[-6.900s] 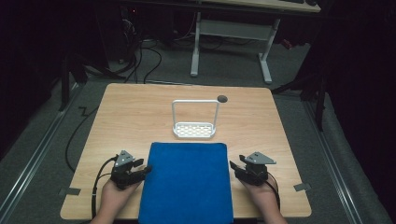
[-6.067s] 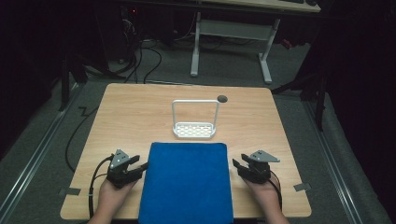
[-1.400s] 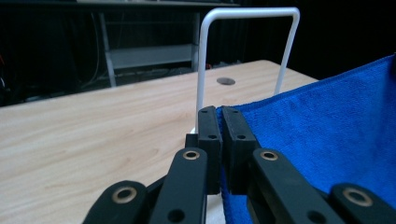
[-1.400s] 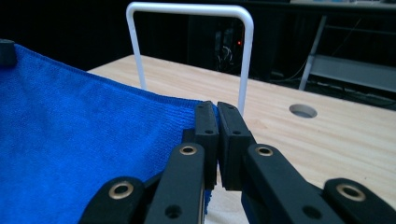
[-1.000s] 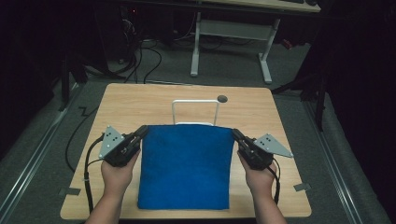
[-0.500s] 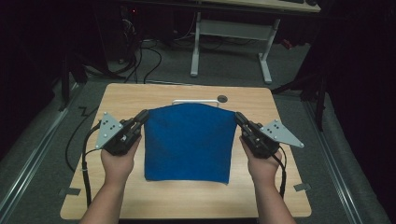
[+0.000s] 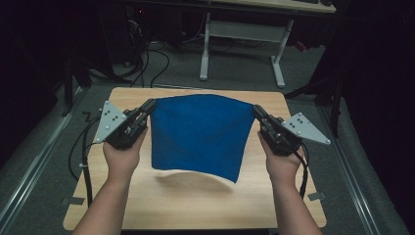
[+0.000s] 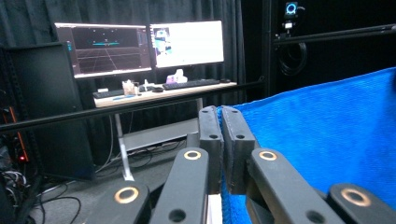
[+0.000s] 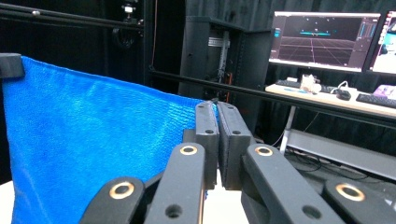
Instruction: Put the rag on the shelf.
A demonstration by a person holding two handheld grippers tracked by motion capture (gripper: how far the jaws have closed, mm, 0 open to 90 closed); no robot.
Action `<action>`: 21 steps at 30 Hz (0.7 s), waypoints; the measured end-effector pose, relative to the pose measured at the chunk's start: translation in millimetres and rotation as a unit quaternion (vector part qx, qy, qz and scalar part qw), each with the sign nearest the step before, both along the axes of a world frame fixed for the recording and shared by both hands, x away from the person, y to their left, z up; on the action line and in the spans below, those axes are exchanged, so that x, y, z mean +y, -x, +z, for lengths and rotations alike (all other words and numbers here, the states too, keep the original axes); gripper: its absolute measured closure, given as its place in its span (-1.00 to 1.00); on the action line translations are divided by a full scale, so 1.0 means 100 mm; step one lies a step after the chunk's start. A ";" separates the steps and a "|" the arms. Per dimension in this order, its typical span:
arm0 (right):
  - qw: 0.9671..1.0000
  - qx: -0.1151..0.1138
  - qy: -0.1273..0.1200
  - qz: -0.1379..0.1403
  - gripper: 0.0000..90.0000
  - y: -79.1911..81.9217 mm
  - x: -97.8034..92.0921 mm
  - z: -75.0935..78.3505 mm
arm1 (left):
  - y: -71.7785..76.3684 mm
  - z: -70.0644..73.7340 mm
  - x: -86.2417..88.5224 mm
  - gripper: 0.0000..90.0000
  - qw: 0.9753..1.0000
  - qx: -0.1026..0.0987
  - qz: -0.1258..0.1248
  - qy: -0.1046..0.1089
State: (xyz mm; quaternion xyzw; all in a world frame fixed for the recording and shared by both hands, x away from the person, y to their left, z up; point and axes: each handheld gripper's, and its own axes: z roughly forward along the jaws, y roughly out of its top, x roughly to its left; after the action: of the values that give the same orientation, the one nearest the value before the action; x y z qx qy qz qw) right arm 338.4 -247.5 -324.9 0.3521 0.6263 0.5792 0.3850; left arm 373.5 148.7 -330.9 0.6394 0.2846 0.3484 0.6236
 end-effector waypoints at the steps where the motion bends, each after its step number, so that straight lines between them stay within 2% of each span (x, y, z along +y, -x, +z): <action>1: 1.000 0.002 -0.002 -0.002 0.97 -0.01 -0.02 0.01 | -0.03 0.01 0.00 0.96 1.000 0.001 0.002 -0.005; 4: 1.000 0.005 -0.003 -0.007 0.98 -0.05 -0.05 0.04 | -0.11 0.02 -0.01 0.96 1.000 0.009 0.008 -0.012; 5: 1.000 0.006 -0.003 -0.011 0.98 -0.09 -0.08 0.06 | -0.20 0.03 -0.02 0.96 1.000 0.018 0.010 -0.012; 10: 1.000 0.009 0.000 -0.021 0.98 -0.20 -0.10 0.11 | -0.34 0.05 -0.07 0.96 0.999 0.023 0.017 -0.026; 14: 0.999 0.013 0.005 -0.030 0.98 -0.37 -0.09 0.18 | -0.48 0.08 -0.12 0.96 0.999 0.025 0.023 -0.031; 17: 0.999 0.024 -0.003 -0.034 0.98 -0.48 -0.09 0.18 | -0.59 0.08 -0.13 0.96 0.998 0.027 0.028 -0.043; 21: 0.999 0.028 -0.003 -0.041 0.98 -0.62 -0.08 0.20 | -0.75 0.08 -0.15 0.96 0.997 0.032 0.036 -0.064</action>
State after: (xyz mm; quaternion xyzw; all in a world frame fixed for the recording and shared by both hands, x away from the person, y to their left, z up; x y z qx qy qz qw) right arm 400.8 -255.8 -305.1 0.3943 0.6203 0.5550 0.3896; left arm 449.0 133.5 -323.1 0.6780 0.3045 0.3676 0.5589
